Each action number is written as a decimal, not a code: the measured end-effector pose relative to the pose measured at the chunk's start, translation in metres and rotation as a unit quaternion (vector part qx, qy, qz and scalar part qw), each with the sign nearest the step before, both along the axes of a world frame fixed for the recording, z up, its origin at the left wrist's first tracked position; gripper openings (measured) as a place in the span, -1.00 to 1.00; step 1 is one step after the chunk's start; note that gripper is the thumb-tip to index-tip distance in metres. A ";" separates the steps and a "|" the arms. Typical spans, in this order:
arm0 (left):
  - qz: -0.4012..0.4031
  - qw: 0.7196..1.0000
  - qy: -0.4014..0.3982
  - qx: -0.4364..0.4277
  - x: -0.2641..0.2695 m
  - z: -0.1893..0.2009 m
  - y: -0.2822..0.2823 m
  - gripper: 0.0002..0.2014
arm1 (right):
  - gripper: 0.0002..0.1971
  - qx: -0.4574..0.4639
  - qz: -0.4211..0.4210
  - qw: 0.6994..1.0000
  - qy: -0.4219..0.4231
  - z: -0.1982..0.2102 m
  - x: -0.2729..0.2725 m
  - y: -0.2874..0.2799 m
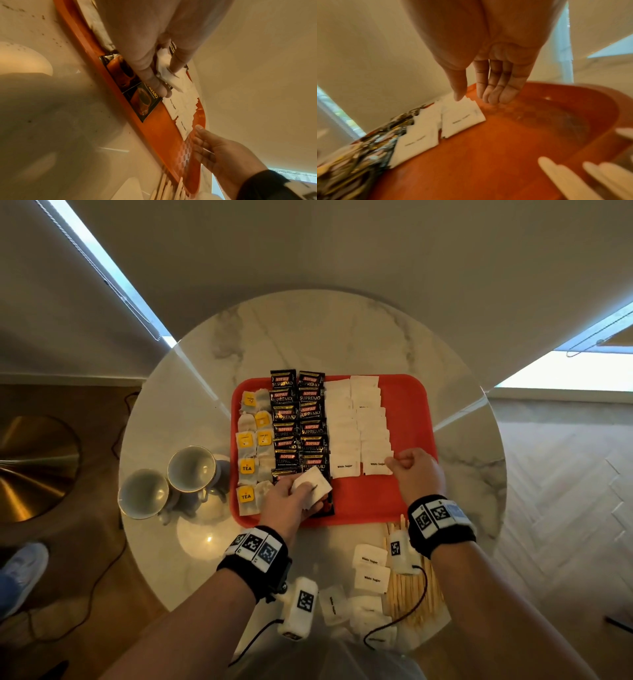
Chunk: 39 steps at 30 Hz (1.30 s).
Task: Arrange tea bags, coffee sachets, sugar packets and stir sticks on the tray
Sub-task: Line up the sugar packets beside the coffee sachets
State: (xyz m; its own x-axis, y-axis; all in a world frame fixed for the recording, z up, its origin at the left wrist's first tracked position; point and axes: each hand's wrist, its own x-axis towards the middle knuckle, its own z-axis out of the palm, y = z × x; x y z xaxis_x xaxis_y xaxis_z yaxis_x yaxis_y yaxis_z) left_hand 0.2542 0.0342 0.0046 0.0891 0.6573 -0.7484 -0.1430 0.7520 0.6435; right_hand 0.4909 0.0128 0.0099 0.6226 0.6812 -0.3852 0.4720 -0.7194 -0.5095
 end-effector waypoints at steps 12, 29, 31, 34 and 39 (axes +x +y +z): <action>-0.166 0.970 0.117 0.133 0.008 0.000 0.002 -0.84 | -0.93 0.030 0.056 0.985 0.161 0.020 -0.055 -0.014; -0.162 0.961 0.160 0.158 -0.017 -0.004 -0.001 -0.92 | -0.72 -0.028 0.086 0.996 0.018 0.005 -0.053 0.004; -0.173 0.957 0.161 0.166 -0.010 -0.003 0.002 -0.92 | -0.66 0.006 0.088 0.995 0.035 0.014 -0.054 -0.004; -0.211 0.949 0.149 0.180 0.008 0.000 0.007 -0.93 | -0.74 0.022 0.089 0.985 0.145 0.026 -0.057 -0.018; -0.283 0.915 0.165 0.235 0.040 0.010 0.013 -0.87 | -0.91 0.023 0.045 0.985 0.162 0.014 -0.033 -0.030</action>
